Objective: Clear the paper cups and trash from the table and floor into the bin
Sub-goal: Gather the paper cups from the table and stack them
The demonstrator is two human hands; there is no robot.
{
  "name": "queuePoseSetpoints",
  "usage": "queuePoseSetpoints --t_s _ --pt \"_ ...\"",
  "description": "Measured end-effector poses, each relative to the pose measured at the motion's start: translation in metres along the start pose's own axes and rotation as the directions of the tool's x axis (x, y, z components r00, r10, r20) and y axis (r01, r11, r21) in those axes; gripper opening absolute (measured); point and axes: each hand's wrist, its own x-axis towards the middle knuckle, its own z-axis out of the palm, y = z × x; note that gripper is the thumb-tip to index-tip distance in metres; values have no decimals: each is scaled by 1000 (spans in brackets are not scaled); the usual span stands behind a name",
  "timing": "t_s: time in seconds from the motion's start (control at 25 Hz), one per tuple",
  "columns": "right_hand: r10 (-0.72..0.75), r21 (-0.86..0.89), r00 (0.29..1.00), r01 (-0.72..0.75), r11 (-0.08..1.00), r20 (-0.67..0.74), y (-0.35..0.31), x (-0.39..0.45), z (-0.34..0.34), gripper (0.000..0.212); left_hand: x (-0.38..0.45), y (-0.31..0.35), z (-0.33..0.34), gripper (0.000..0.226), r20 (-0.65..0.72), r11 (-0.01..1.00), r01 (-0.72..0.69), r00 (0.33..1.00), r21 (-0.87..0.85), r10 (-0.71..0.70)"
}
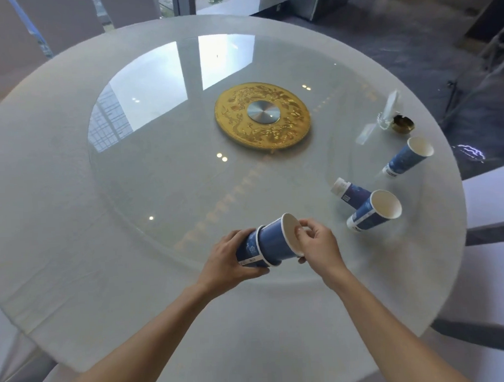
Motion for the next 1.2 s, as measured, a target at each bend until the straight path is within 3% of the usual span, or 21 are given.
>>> queuePoseSetpoints --t_s 0.24,0.44,0.56,0.72,0.92,1.08,1.2 --pt "-32 -163 999 33 986 7 37 -32 1 30 -3 19 41 82 26 1000 -21 999 -16 21" --pt "35 -211 999 -43 976 -40 65 -46 -25 33 5 39 79 77 152 997 -60 986 -51 67" --pt "-4 -271 997 -16 962 -75 73 -53 -46 32 8 54 92 77 189 994 -64 979 -85 79" --pt "-123 -328 985 78 941 -117 76 -47 -73 24 14 69 102 79 189 991 -43 980 -129 67" --pt "-188 -410 981 149 900 -57 92 -32 -111 36 22 98 131 84 157 991 -31 986 -133 52" --pt "-249 -564 967 173 808 -61 107 -16 -141 40 23 129 171 82 69 990 14 998 -143 -4" --pt "-277 -562 960 205 801 -44 114 -1 -162 39 29 143 192 80 40 989 51 998 -142 -45"
